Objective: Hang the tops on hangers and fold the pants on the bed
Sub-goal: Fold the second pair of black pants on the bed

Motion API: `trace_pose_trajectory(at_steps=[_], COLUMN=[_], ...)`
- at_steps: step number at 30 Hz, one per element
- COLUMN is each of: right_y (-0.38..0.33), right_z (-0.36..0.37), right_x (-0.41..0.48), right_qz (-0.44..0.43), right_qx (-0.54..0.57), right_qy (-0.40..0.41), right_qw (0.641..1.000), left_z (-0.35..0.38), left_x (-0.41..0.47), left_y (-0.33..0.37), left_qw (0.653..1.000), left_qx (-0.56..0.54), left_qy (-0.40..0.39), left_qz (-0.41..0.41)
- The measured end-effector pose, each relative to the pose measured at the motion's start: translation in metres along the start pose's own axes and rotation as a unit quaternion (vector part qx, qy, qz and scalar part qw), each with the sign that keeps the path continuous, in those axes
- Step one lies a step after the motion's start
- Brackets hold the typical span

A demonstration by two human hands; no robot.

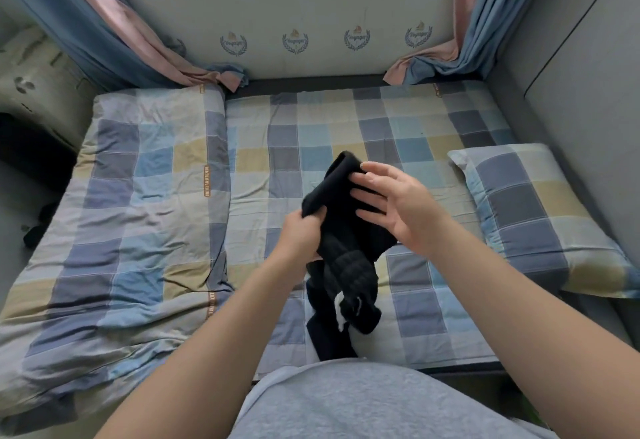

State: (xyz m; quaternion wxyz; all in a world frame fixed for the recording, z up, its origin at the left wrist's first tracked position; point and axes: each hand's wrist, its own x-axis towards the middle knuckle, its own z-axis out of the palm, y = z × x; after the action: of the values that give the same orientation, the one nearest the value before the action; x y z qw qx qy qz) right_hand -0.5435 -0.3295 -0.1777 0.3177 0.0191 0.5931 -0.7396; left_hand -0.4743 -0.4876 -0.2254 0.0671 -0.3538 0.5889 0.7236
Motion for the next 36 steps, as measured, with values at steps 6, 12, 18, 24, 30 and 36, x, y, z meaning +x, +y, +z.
trace_pose_trajectory(at_steps=[6,12,18,24,30,36], right_y=[0.044,0.08,0.065,0.019,0.0,0.01], right_z=[-0.01,-0.006,-0.022,-0.029,-0.027,-0.03], right_x=[-0.02,-0.015,0.003,-0.002,-0.011,-0.011], right_qz=[0.02,-0.016,-0.086,-0.19,-0.191,-0.156], right_qx=[-0.143,-0.27,-0.362,-0.511,-0.565,-0.474], right_qy=[-0.121,-0.065,-0.027,-0.035,-0.079,-0.082], right_qw=[0.982,0.961,0.928,0.838,0.799,0.863], left_z=[-0.01,-0.018,-0.033,-0.047,-0.038,-0.021], left_x=[-0.007,-0.017,-0.014,-0.012,-0.021,-0.013], left_y=[0.035,0.048,0.047,0.039,0.054,0.038], left_qw=[0.97,0.955,0.951,0.992,0.958,0.955], left_qx=[-0.218,-0.274,-0.288,0.061,0.246,0.279], left_qy=[0.04,0.002,0.024,0.1,-0.13,-0.073], left_qz=[-0.098,-0.117,-0.105,0.054,0.065,0.068])
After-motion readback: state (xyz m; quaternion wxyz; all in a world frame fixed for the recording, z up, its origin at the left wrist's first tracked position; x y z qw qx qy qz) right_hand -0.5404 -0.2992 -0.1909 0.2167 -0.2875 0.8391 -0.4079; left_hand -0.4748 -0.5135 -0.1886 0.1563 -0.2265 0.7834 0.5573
